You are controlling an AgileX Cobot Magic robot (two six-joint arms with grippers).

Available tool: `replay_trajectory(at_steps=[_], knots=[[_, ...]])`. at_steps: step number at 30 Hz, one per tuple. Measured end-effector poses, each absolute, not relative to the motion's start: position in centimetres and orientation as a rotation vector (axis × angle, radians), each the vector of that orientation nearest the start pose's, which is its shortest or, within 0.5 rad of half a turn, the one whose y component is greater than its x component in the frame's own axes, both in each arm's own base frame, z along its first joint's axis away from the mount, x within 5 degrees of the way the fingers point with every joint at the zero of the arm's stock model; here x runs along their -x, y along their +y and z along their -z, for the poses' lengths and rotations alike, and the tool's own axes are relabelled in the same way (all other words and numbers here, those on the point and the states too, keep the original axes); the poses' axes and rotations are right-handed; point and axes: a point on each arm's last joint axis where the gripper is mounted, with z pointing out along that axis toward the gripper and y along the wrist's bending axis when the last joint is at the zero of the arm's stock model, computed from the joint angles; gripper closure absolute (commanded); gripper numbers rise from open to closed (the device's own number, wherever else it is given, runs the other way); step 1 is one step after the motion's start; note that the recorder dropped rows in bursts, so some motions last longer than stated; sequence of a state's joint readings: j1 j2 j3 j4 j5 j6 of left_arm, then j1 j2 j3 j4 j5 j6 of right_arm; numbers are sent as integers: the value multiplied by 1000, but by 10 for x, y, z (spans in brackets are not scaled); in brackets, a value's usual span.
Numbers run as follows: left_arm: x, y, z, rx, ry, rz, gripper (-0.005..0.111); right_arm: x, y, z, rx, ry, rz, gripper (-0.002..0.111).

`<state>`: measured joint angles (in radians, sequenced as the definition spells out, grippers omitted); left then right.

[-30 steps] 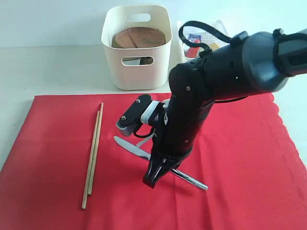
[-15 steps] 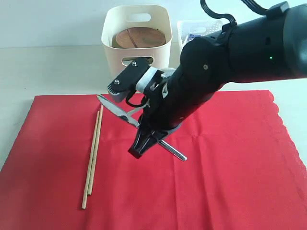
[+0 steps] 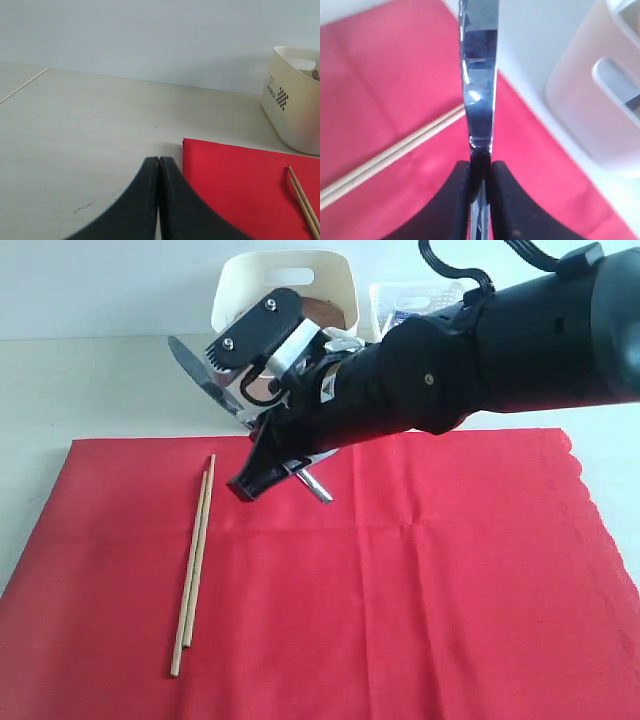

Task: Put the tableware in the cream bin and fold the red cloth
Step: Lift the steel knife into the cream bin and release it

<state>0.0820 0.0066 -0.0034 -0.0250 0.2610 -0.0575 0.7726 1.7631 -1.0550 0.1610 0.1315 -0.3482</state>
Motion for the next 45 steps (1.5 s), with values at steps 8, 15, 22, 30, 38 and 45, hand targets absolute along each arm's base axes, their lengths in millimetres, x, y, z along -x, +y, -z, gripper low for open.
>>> replay_trajectory(at_steps=[8, 15, 22, 30, 38, 45], knots=[[-55, 4, -190, 138, 1742, 5, 104, -299, 250, -224, 940, 1982, -295, 108], [-55, 4, -190, 138, 1742, 5, 104, -335, 251, -250, 815, 1860, -284, 108], [-55, 4, -190, 138, 1742, 5, 104, -381, 258, -253, 680, 1722, -267, 108], [-55, 4, -190, 138, 1742, 5, 104, -415, 254, -217, 619, 1748, -235, 108], [-55, 4, -190, 138, 1742, 5, 104, -420, 251, -199, 527, 1822, -266, 85], [-55, 4, -190, 138, 1742, 5, 104, -421, 251, -201, 498, 1815, -273, 58]])
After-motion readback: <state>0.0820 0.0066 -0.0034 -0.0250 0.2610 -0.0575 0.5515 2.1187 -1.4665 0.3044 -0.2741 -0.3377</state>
